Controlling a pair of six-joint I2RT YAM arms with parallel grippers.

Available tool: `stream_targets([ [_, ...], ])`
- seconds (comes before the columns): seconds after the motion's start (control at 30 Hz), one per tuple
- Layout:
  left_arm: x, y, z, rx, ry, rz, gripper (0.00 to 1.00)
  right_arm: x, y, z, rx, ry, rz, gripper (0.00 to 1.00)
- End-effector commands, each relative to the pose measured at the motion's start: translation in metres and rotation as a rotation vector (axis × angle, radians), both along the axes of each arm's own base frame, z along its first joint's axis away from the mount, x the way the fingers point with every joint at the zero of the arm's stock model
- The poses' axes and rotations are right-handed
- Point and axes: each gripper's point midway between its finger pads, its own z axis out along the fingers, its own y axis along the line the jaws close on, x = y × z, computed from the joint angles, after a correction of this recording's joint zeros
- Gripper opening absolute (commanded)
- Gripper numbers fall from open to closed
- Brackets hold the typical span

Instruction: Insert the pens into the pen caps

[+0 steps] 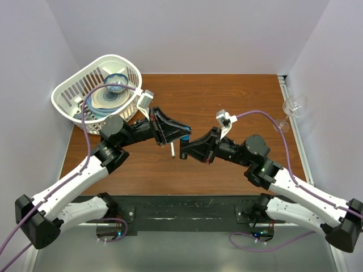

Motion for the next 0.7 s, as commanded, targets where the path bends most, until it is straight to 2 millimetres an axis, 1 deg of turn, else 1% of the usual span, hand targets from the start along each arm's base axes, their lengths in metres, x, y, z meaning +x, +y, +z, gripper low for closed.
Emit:
stream_targets([
  [0.0, -0.045, -0.001, -0.029, 0.07, 0.063, -0.209, 0.0, 0.032, -0.015, 0.087, 0.188, -0.142, -0.183, 0.0],
  [0.07, -0.051, 0.001, -0.039, 0.1, 0.065, -0.233, 0.0, 0.036, -0.014, 0.092, 0.188, -0.139, -0.184, 0.0],
  [0.1, -0.053, 0.003, -0.04, 0.104, 0.061, -0.235, 0.0, 0.039, -0.016, 0.1, 0.19, -0.15, -0.19, 0.0],
  [0.17, -0.056, 0.006, -0.049, 0.126, 0.076, -0.238, 0.0, 0.045, -0.016, 0.103, 0.179, -0.156, -0.202, 0.0],
  [0.23, -0.06, 0.008, -0.053, 0.136, 0.065, -0.245, 0.0, 0.047, -0.019, 0.112, 0.195, -0.159, -0.193, 0.0],
  [0.27, -0.06, 0.009, -0.057, 0.149, 0.066, -0.246, 0.0, 0.05, -0.018, 0.112, 0.196, -0.152, -0.188, 0.0],
  [0.3, -0.062, 0.01, -0.06, 0.154, 0.069, -0.249, 0.0, 0.055, -0.022, 0.118, 0.215, -0.158, -0.199, 0.0],
  [0.37, -0.065, 0.011, -0.062, 0.153, 0.07, -0.264, 0.0, 0.057, -0.023, 0.121, 0.226, -0.15, -0.193, 0.0],
  [0.4, -0.066, 0.011, -0.067, 0.157, 0.08, -0.267, 0.0, 0.062, -0.023, 0.122, 0.227, -0.153, -0.201, 0.0],
  [0.47, -0.07, 0.011, -0.07, 0.156, 0.085, -0.287, 0.0, 0.063, -0.021, 0.124, 0.228, -0.156, -0.192, 0.0],
  [0.5, -0.07, 0.012, -0.075, 0.161, 0.097, -0.291, 0.0, 0.064, -0.02, 0.126, 0.229, -0.16, -0.191, 0.0],
  [0.67, -0.079, 0.015, -0.079, 0.14, 0.116, -0.324, 0.0, 0.074, -0.02, 0.129, 0.23, -0.167, -0.209, 0.0],
])
